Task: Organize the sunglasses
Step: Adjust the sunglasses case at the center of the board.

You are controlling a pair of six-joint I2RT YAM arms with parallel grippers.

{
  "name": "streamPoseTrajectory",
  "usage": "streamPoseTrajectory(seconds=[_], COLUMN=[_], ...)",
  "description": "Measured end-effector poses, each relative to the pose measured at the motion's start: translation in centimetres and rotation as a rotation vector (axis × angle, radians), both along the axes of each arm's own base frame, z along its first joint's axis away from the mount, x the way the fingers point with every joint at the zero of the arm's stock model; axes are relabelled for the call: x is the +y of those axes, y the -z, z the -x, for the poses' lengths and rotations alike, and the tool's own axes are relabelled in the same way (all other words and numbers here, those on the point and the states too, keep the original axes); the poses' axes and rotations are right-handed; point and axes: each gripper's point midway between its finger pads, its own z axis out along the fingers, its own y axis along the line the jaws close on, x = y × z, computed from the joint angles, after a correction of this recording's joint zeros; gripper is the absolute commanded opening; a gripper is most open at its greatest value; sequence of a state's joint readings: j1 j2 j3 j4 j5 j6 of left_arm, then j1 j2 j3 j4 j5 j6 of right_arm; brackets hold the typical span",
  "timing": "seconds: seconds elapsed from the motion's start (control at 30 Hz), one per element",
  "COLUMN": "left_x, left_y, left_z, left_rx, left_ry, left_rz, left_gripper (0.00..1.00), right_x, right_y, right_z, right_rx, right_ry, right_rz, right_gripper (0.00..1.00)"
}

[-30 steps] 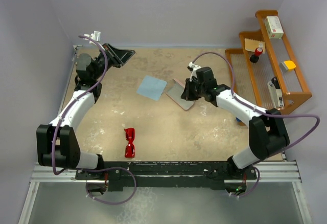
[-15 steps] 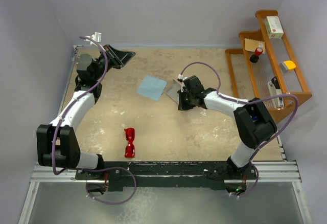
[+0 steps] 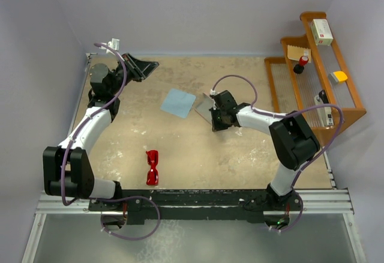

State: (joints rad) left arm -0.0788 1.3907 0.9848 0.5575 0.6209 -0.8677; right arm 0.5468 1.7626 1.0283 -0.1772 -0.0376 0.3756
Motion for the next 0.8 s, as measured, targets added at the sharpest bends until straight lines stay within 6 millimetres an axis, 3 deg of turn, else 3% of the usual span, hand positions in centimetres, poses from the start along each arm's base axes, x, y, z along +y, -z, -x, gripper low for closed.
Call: streamPoseTrajectory(seconds=[0.43, 0.63, 0.8], left_x=[0.0, 0.0, 0.0], left_y=[0.0, 0.0, 0.0], left_z=[0.0, 0.0, 0.1], left_rx=[0.000, 0.001, 0.000], left_ry=[0.000, 0.000, 0.000], left_rz=[0.000, 0.000, -0.006], left_gripper=[0.13, 0.13, 0.14], right_x=[-2.7, -2.9, -3.0], right_y=[-0.7, -1.5, -1.5], right_z=[-2.6, -4.9, -5.3], right_rx=[-0.048, -0.071, -0.072], right_ry=[0.124, 0.154, 0.161], right_rz=[0.053, 0.043, 0.041], right_gripper=[0.00, 0.00, 0.00])
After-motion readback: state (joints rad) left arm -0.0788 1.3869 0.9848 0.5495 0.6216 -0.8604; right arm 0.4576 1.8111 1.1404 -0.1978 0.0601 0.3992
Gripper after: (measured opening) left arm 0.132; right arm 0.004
